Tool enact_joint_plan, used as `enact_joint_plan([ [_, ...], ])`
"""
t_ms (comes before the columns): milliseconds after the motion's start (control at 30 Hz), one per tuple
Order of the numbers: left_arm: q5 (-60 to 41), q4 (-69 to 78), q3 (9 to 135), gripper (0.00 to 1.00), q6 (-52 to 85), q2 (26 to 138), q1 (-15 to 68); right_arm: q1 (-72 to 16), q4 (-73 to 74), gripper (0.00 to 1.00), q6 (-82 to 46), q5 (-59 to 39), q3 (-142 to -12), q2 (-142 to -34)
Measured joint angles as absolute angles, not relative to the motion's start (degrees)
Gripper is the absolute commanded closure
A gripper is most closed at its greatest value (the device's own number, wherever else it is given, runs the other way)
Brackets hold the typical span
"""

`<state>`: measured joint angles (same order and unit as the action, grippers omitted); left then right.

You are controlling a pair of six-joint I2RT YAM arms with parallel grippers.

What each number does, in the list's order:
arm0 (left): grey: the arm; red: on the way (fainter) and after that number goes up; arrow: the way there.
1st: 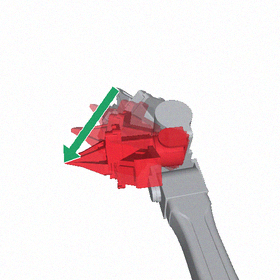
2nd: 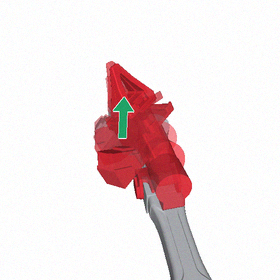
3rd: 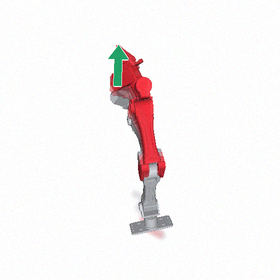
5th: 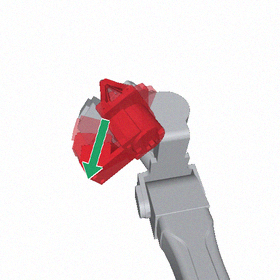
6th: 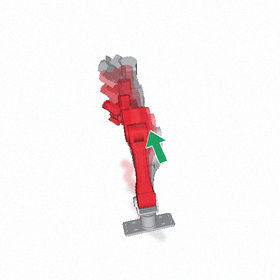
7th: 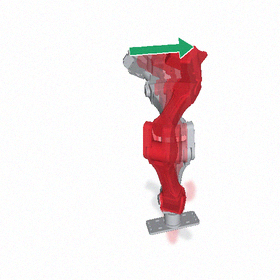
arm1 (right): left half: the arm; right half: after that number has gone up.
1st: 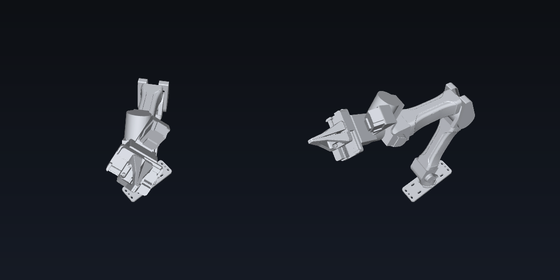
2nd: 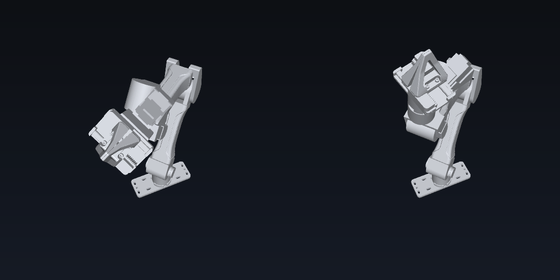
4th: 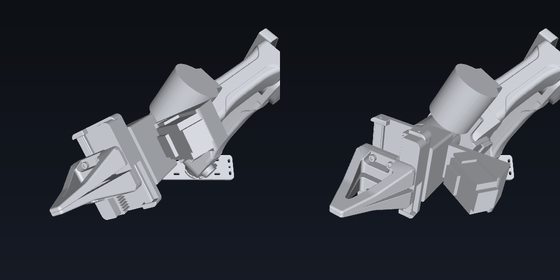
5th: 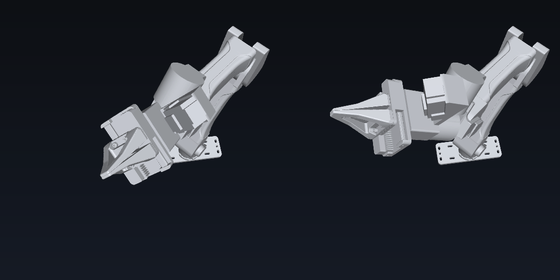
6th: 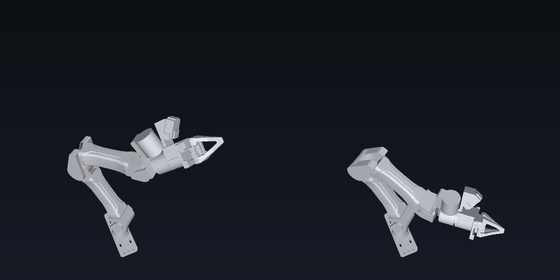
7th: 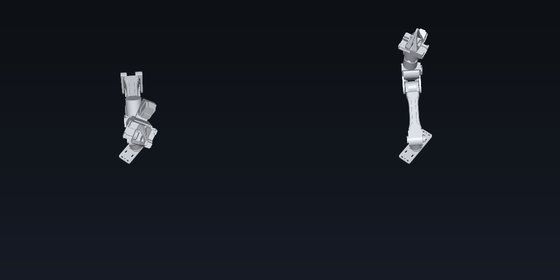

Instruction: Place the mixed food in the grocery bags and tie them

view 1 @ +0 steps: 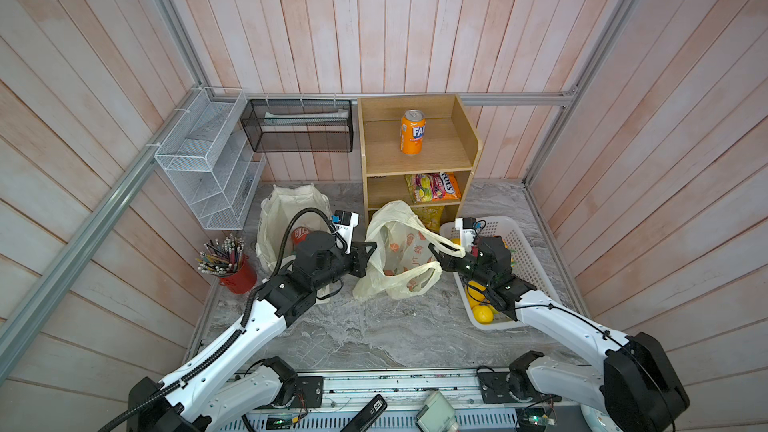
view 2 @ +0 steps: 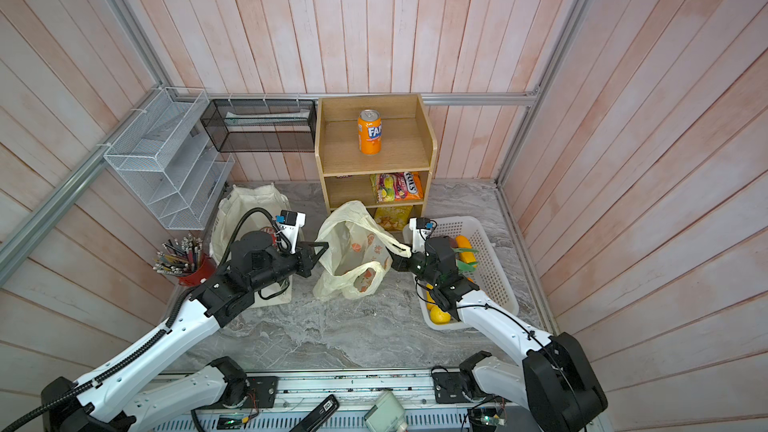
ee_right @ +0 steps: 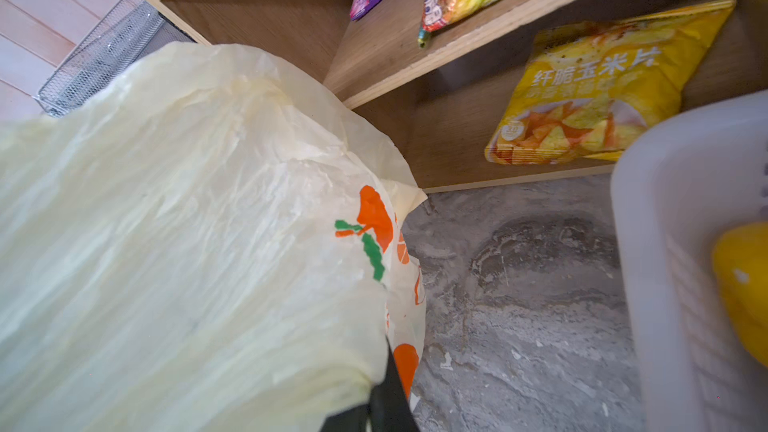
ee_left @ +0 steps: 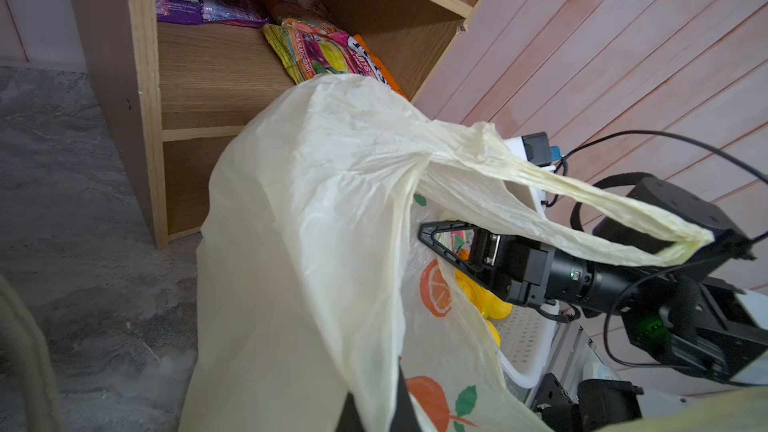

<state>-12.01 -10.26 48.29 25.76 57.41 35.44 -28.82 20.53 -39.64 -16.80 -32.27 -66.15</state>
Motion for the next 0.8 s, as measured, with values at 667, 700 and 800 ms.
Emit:
enact_joint_plan([
  [667,-11.92,-10.74,47.81,1.0,27.31,57.52,35.42,-20.43,-8.69,0.35,-37.93,-17.91,-42.09,-51.33],
  [700,-11.94,-10.72,47.77,1.0,27.31,57.52,35.42,-19.59,-10.55,0.34,-37.69,-17.26,-42.02,-50.46],
  [800,-11.99,-10.68,47.77,1.0,27.29,57.52,35.42,-17.15,-16.27,0.32,-37.43,-13.89,-40.66,-48.27],
])
